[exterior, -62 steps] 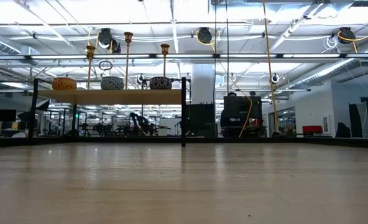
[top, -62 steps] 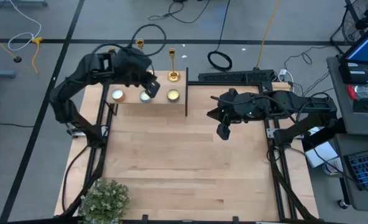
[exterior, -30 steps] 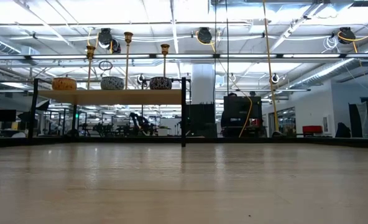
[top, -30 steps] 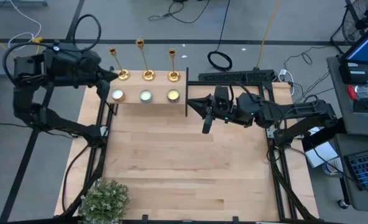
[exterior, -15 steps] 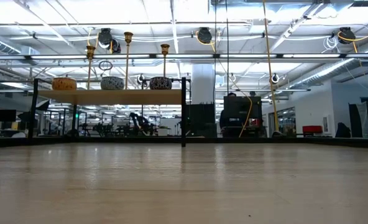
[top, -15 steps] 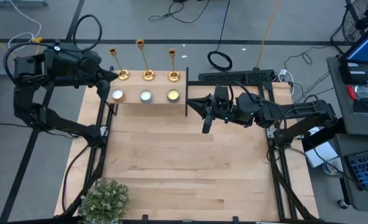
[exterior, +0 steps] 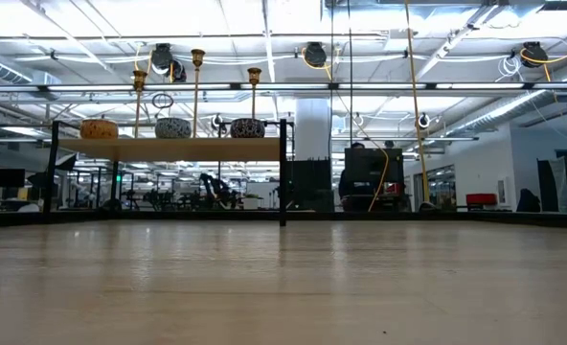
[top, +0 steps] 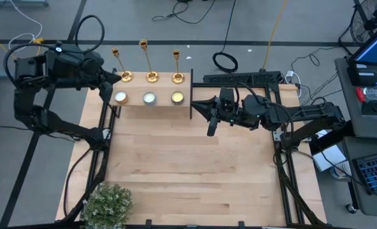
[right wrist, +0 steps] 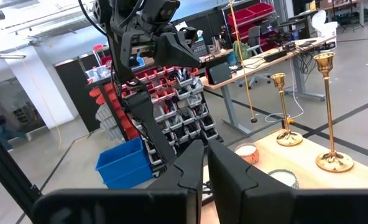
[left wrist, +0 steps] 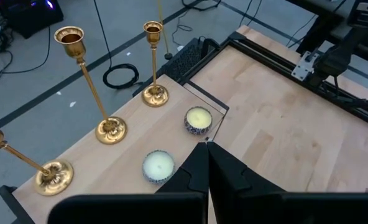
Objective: Pick & Place candle stick holders
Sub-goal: Return to Home Position
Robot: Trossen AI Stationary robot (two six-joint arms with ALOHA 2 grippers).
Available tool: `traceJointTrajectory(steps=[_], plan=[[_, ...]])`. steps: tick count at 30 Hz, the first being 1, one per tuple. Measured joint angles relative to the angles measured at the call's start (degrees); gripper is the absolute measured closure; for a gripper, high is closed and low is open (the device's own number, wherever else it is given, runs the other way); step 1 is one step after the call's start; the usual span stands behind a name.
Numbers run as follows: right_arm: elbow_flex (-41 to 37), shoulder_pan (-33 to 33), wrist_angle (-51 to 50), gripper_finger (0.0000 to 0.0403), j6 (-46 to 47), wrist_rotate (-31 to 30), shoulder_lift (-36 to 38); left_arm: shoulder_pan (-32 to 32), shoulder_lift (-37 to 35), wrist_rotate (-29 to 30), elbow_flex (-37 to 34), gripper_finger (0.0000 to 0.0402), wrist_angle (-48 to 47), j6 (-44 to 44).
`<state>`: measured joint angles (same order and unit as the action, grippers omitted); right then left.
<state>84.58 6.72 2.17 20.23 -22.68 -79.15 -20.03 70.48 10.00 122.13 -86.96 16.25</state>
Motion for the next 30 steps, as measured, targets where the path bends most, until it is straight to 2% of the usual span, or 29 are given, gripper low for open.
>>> traceJointTrajectory(steps=[12,19,25,30], plan=[[0.0,0.0,0.0,0.0385,-0.1,0.2,0.0,0.0,-0.2,-0.1,0.0,0.0401,-0.1,0.0],[0.0,3.4,-1.7,0.0397,-6.8,-1.8,3.0,1.4,-4.8,-3.1,0.0,0.0401,1.1,1.1],[0.0,9.6,-11.5,0.0401,-18.3,-9.0,8.8,3.7,-10.6,-2.7,0.0,0.0401,2.3,5.4],[0.0,12.8,-23.7,0.0402,-16.6,-10.5,15.0,3.9,-15.3,-1.1,-0.8,0.0401,2.5,10.9]])
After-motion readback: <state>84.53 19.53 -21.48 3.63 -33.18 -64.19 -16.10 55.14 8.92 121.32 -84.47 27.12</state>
